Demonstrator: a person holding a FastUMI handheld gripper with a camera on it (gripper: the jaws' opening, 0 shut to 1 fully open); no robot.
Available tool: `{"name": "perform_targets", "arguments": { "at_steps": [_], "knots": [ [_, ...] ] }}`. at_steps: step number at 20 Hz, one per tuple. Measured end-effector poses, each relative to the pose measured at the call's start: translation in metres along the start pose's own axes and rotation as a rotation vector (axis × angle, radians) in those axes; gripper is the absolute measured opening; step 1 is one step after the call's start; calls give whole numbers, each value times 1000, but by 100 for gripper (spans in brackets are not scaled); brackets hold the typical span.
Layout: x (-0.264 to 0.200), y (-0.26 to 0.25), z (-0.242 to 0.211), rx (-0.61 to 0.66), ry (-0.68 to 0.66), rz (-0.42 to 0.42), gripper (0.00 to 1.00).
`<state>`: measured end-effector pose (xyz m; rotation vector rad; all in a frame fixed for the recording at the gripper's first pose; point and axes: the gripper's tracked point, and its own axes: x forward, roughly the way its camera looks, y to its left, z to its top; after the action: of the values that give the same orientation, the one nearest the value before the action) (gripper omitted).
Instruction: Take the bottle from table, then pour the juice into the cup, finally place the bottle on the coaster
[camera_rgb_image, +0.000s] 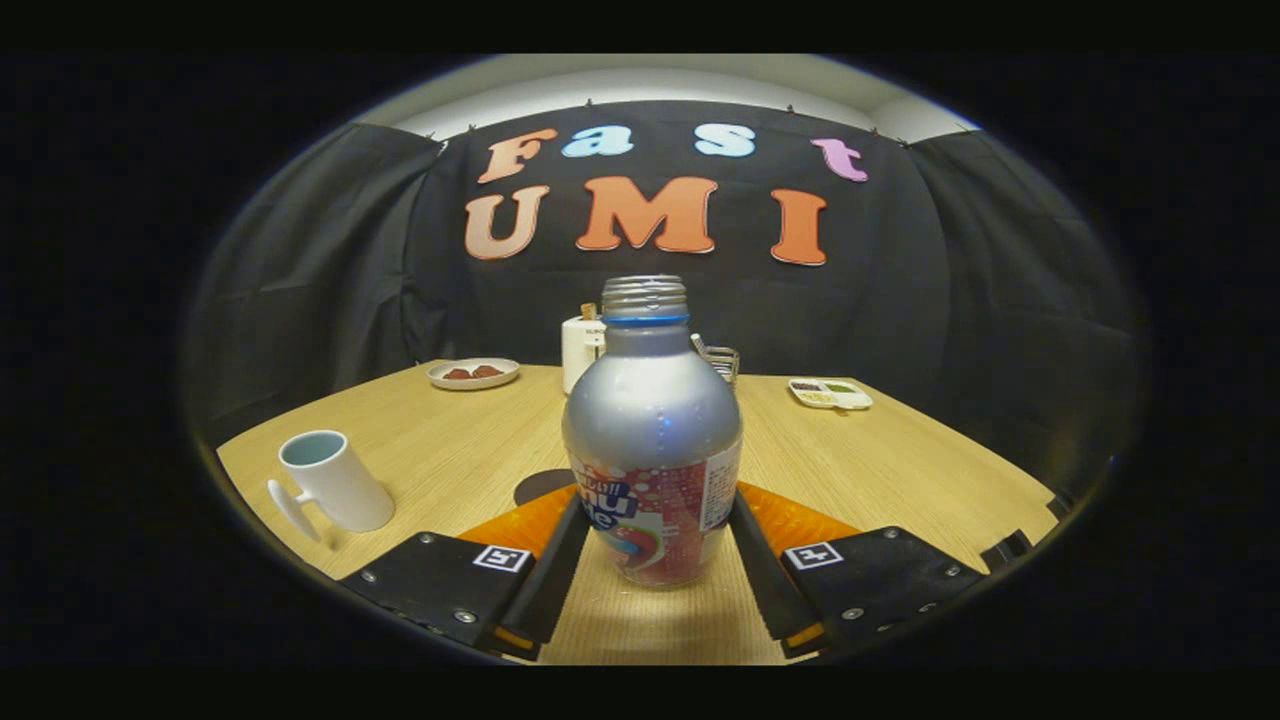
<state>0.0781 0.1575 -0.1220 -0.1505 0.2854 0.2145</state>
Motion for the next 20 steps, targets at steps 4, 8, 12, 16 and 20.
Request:
{"name": "perform_targets", "arguments": {
  "at_steps": [4,8,12,16,20],
  "knots": [
    [-10,13,12,-38,-18,2,77],
    [-20,28,19,-87,-25,6,77],
    [-28,40,27,-120,-35,3,77],
    [-34,54,30,-198,-32,-19,77],
    [-38,69,40,-353,-57,-50,77]
  ]
}}
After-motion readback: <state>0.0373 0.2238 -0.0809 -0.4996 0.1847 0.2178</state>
